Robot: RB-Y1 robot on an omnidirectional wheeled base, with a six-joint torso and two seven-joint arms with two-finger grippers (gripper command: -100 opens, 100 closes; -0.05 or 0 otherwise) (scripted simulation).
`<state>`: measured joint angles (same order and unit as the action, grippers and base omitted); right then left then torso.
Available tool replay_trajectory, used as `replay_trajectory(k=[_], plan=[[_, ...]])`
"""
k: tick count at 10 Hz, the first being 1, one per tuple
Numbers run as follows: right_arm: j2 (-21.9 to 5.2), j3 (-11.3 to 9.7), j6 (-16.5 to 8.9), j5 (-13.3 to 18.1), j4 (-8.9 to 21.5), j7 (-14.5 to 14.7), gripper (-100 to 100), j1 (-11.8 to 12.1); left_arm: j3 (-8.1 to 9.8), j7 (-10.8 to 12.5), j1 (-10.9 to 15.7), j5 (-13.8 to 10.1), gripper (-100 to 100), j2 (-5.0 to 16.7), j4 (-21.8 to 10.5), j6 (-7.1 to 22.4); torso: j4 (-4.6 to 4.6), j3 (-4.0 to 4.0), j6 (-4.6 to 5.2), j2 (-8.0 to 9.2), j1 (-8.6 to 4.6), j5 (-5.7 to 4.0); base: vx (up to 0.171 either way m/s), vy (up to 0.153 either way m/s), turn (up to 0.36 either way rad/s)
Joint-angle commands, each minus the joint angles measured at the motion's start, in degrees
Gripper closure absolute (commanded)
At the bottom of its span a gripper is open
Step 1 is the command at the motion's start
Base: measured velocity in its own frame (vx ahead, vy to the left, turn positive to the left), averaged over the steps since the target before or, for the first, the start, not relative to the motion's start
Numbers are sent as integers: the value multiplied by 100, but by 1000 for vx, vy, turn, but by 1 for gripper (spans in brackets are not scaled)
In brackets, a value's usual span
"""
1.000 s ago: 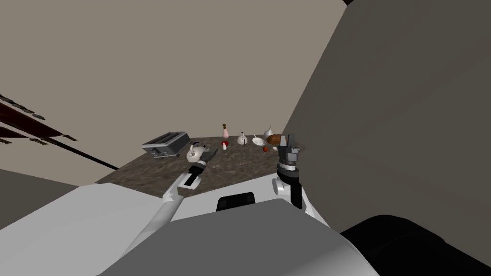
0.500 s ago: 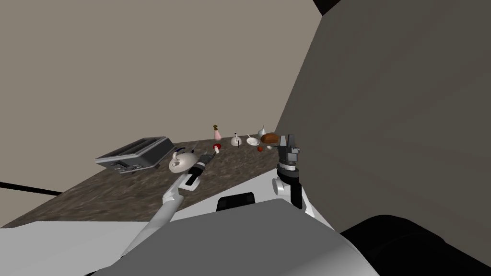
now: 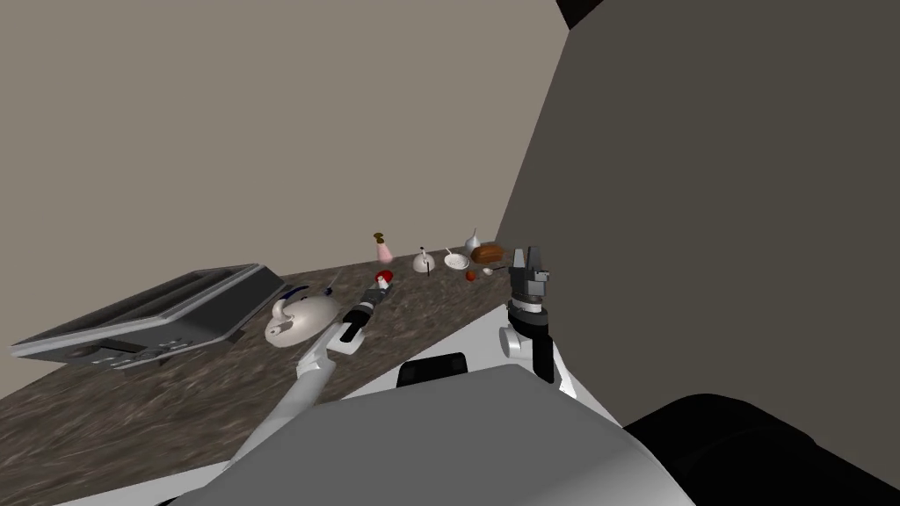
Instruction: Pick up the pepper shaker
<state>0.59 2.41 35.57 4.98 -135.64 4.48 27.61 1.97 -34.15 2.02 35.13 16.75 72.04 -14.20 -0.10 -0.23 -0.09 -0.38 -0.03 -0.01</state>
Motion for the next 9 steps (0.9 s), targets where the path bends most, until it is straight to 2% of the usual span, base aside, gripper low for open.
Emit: replay_trajectory(k=[1, 2, 3, 4, 5, 6, 7, 8, 9], plan=[[0, 0, 0, 0, 0, 0, 0, 0, 0, 0, 0, 0, 0, 0, 0, 0, 0, 0, 0, 0, 0, 0, 12, 1, 6], [0, 0, 0, 0, 0, 0, 0, -1, 54, 20, 124, -103, -100, 229, -286, -289, 5, 12, 0, 20, -2, -1, 34, -69, -2], [1, -1, 0, 0, 0, 0, 0, -1, 54, 20, 124, -103, -100, 229, -448, -391, 6, 13, 1, 20, -23, -5, 35, -105, 9], [1, -1, 0, 0, 0, 0, 0, -1, 109, 39, 248, -206, -100, 458, -687, -602, 5, 13, 1, 21, -38, -8, 57, -141, 5], [1, -1, 0, 0, 0, 0, 0, 0, 109, 39, 248, -206, -100, 458, -897, -780, 5, 10, 1, 15, -52, -12, 45, -108, 10], [1, -1, 0, 0, 0, 0, 0, -1, 164, 58, 372, -309, -100, 687, -1095, -965, 4, 11, 1, 18, -45, -10, 30, -115, 0], [1, -1, 0, 0, 0, 0, 0, -1, 164, 58, 372, -309, -100, 687, -1358, -1164, 6, 13, 2, 21, -46, -11, 33, -102, 7], [1, -1, 0, 0, 0, 0, 0, -1, 164, 58, 372, -309, -100, 687, -1424, -1169, 4, 14, 2, 23, -42, -8, 23, -40, 10], [1, -1, 0, 0, 0, 0, 0, -1, 219, 77, 495, -412, -100, 916, -1635, -1410, 1, 13, 5, 25, -25, -1, 25, -78, -10]])
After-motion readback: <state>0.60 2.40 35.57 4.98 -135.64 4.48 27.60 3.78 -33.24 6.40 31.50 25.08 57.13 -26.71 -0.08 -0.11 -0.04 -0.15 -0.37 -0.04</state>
